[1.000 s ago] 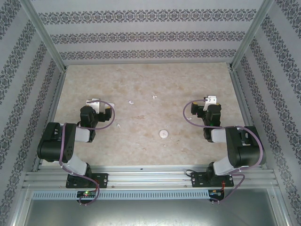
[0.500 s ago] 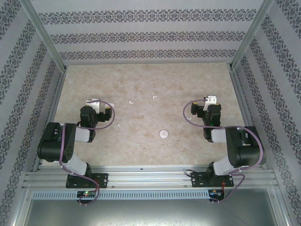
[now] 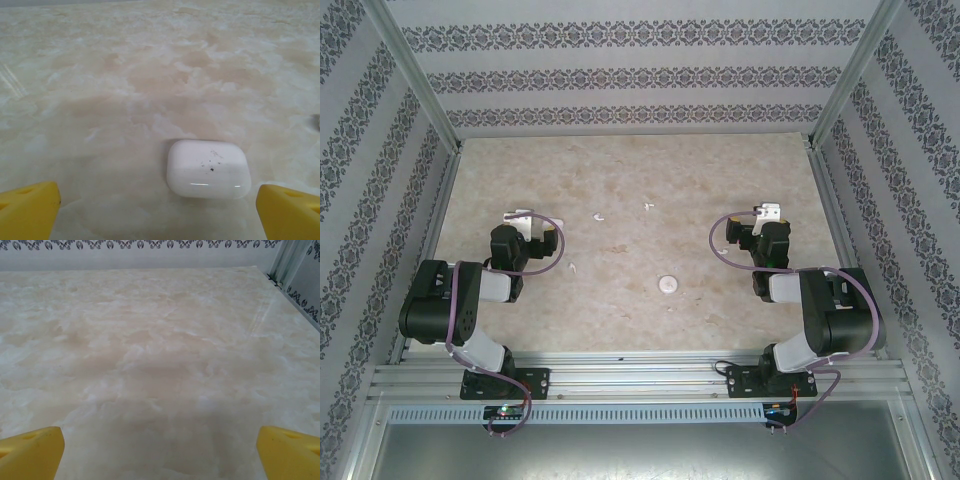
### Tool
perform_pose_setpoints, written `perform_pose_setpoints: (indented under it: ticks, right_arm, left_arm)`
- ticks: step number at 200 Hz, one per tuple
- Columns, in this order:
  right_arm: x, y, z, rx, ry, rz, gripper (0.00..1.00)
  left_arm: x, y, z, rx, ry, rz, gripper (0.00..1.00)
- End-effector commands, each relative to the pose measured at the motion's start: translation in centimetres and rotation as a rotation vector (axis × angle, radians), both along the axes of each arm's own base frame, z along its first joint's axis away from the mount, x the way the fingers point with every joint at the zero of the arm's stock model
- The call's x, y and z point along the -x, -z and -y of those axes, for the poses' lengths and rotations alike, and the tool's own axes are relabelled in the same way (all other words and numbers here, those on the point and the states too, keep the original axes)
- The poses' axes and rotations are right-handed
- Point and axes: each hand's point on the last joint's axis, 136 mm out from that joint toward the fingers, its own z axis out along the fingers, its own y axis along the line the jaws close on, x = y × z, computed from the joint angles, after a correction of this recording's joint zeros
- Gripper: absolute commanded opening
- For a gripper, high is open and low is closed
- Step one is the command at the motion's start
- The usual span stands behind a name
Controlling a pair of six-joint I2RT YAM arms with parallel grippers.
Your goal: Insert the wireless bluetooth earbuds into the charging case
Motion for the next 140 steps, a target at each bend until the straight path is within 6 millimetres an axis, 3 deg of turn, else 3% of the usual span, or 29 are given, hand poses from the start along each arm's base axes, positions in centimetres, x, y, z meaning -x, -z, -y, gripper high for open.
perform_pose_setpoints:
  ticks: [1, 30, 72, 104, 118, 140]
  right_arm:
    - [-0.7, -1.3, -0.3, 0.006, -0.023, 0.045, 0.98]
    - [-0.7, -1.9, -1.1, 0.011, -0.065, 0.035, 0.98]
    - [0.2, -4.1, -0.7, -0.047, -0.012, -0.084, 0.98]
    - [2.4, -4.8, -0.9, -0.172, 0.042, -0.230, 0.94]
    - [3.9, -4.9, -2.0, -0.239, 0.049, -0.329, 0.93]
    - [6.5, -4.6, -5.3, -0.257, -0.010, -0.470, 0.94]
  left_arm:
    - [-0.9, -1.6, -0.9, 0.010, -0.036, 0.057, 1.00]
    - [-0.6, -1.9, -1.3, 0.011, -0.061, 0.069, 1.00]
    - [0.0, -4.3, -2.1, 0.017, -0.114, 0.055, 1.00]
    - [1.0, -6.8, -5.1, 0.053, -0.333, -0.040, 1.00]
    - [1.8, -7.9, -5.5, 0.035, -0.355, -0.101, 1.00]
    - [2.6, -9.9, -3.6, 0.073, -0.250, -0.134, 1.00]
